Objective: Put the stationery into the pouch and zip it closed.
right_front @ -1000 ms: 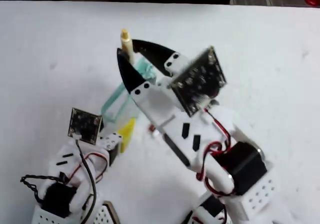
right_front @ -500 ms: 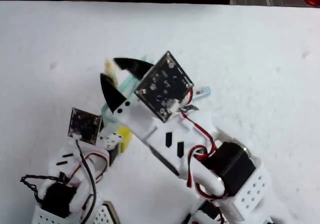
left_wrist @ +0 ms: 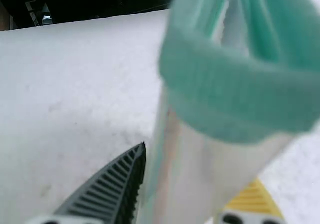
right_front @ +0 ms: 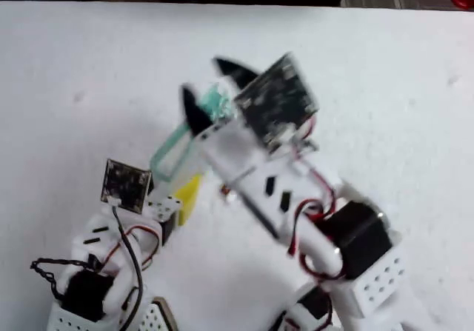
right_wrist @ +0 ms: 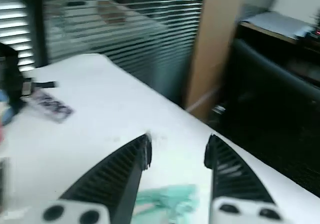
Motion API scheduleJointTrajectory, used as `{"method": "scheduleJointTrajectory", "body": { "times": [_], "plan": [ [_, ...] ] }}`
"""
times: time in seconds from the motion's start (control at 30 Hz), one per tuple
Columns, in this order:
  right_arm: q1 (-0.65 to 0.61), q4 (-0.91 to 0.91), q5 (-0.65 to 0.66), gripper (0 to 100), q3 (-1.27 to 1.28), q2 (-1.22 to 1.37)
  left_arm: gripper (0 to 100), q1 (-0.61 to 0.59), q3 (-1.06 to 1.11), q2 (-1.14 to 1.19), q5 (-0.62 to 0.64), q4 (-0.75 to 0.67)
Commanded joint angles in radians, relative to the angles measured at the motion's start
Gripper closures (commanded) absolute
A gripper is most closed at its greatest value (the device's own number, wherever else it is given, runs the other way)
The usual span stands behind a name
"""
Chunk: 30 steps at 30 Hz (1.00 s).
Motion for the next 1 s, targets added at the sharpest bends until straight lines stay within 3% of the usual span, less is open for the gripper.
{"method": "scheduleJointTrajectory", "body": {
  "times": [0.0, 0.27, 0.4, 0.77, 0.97],
  "plan": [
    [0.179, 0.004, -0.008, 83.3, 0.003, 0.002, 77, 0.012, -0.009, 0.005, -0.005, -0.028],
    [0.4, -0.071, -0.018, 83.3, 0.238, 0.039, 78, -0.094, 0.009, 0.005, 0.005, -0.084],
    [0.456, -0.156, -0.186, 83.3, 0.267, 0.219, 78, -0.125, 0.043, 0.005, 0.005, -0.132],
    [0.47, -0.174, -0.453, 83.3, 0.049, 0.895, 78, -0.124, 0.046, 0.005, 0.005, -0.129],
    [0.47, -0.174, -0.488, 83.3, -0.118, 1.138, 78, -0.124, 0.046, 0.005, 0.005, -0.127]
  ]
}}
